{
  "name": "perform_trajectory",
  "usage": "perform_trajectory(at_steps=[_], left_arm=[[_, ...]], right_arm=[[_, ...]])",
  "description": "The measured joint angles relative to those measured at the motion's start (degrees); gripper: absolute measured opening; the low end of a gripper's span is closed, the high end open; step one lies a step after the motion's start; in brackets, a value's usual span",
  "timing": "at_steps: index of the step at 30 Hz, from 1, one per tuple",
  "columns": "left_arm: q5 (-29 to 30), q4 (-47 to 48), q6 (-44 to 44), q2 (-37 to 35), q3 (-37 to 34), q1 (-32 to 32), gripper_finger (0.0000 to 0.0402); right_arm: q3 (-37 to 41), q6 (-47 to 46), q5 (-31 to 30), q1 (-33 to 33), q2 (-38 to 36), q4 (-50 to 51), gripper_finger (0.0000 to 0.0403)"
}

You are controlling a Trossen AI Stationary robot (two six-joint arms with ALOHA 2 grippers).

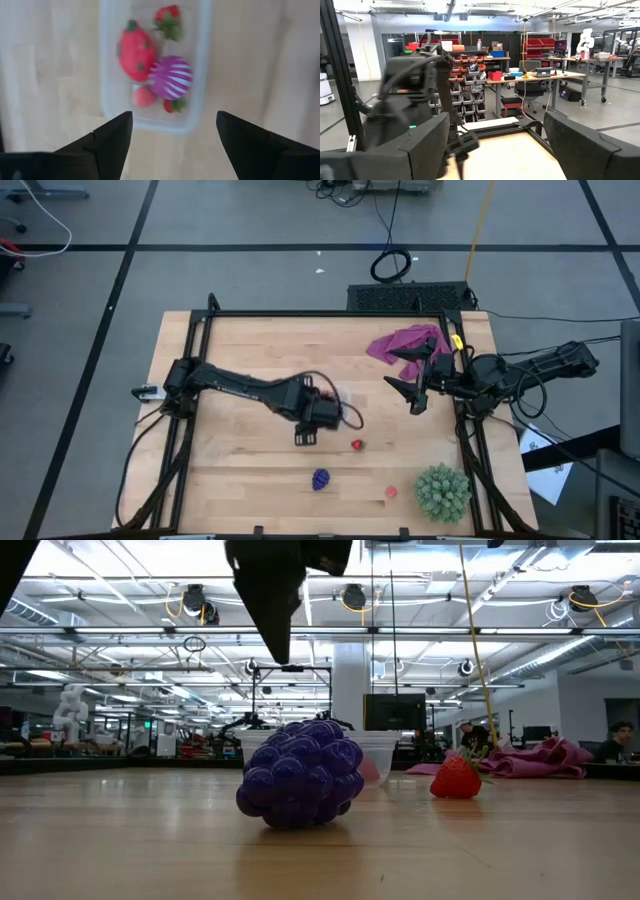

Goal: Pick and placing Produce into tupperware
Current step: Put the violet grape fruit into the transparent container

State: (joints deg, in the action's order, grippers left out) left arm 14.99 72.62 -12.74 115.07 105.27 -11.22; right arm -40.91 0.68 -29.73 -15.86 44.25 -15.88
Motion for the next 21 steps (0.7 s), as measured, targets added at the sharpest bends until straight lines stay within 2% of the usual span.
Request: perform_trajectory(at_steps=[9,21], left_arm=[[-0.58,-0.43,-6.24,0.00,0.00,-9.12,0.0294],[-1.27,-15.84,-7.31,0.22,-0.81,-15.67,0.0294]], right_arm=[[0.00,-0.01,0.02,0.00,0.00,0.00,0.0317],[0.00,-2.85,0.04,0.00,0.00,0.06,0.0317]])
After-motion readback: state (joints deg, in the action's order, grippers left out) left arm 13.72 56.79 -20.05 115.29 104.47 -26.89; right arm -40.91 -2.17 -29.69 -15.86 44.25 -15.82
